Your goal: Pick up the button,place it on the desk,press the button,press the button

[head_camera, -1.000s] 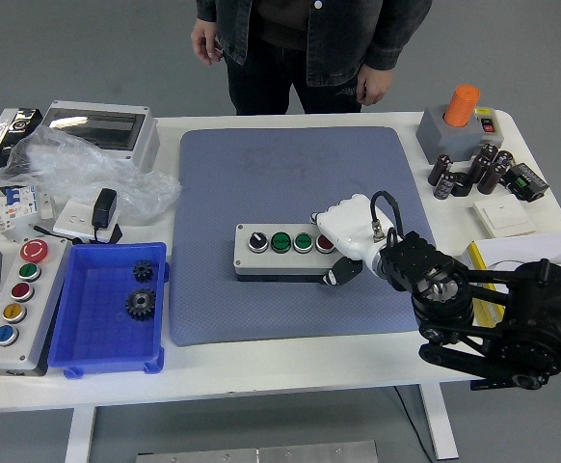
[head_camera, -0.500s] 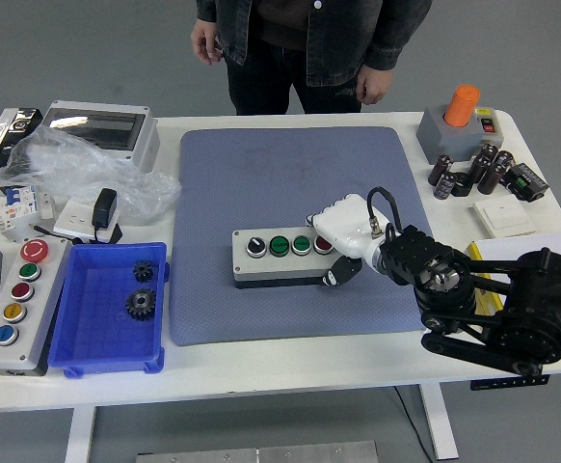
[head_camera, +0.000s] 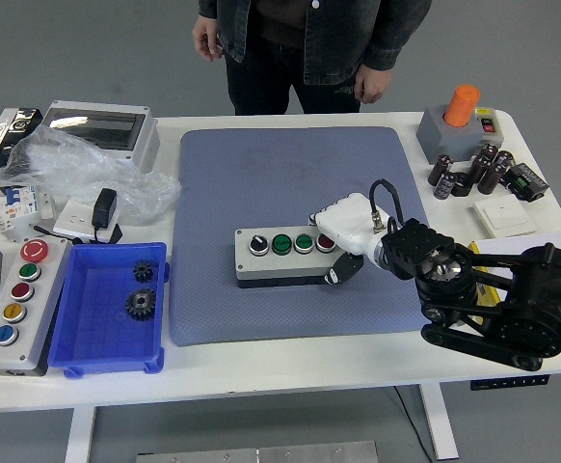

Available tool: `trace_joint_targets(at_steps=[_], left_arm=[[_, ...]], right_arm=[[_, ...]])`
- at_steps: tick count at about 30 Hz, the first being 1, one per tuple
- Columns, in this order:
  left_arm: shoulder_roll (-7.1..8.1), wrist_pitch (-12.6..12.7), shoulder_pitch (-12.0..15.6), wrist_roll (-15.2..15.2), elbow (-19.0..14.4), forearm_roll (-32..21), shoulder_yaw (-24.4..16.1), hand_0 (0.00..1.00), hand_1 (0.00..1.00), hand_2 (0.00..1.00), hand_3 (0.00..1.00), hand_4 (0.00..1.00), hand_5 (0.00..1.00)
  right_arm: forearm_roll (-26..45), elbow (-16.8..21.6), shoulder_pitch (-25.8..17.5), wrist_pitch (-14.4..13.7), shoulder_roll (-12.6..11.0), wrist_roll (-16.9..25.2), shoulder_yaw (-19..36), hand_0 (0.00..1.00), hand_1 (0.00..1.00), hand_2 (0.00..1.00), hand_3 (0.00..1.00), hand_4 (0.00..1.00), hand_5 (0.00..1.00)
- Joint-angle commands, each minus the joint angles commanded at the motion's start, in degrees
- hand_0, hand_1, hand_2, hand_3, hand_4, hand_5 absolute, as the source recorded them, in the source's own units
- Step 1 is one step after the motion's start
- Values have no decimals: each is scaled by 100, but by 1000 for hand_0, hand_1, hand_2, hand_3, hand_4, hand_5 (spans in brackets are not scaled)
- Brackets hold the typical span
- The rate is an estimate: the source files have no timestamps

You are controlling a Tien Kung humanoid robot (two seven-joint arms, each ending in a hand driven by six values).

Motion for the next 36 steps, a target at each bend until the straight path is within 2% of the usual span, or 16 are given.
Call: trace_joint_targets(at_steps=[1,6,7,12,13,24,25,30,31,36], left_arm=[[0,-2,-1,-1,1,-7,6,676,703,631,646,589,359],[-2,-13,-9,-13,5,-21,20,676,703,631,646,589,359],[-2,-16,-9,-13,5,-21,20,676,702,629,644,588,359],[-4,-27,-9,-13,8,-31,37,676,702,629,644,588,359],[-4,-31,-9,-14,8,-32,38,676,700,627,642,589,362],[-9,-38,-10,-57,11,-57,58,675,700,626,639,585,361],[-9,-38,-10,-61,11,-59,60,671,700,624,638,578,357],[-11,-35,-7,-71,10,-69,72,671,700,624,638,578,357],[-12,-34,-6,-73,9,-67,71,668,700,625,636,574,354],[-16,-31,-4,-80,9,-74,87,668,700,625,636,574,354]], right_arm=[[22,-3,0,19,-3,5,19,697,724,721,664,742,76],[98,-13,4,70,-14,21,80,697,724,721,664,742,76],[105,-14,4,71,-14,22,84,725,730,773,809,948,213],[123,-27,0,71,-10,15,77,725,730,773,809,948,213],[126,-27,-1,69,-10,13,74,746,748,814,907,998,454],[233,-22,-5,113,-15,-27,52,750,749,819,921,998,480],[248,-17,-6,122,-17,-31,52,740,745,812,923,998,517],[356,34,3,159,-35,-54,61,740,745,812,923,998,517],[385,50,6,165,-41,-60,66,742,743,811,906,998,565],[477,108,9,183,-64,-77,79,742,743,811,906,998,565]])
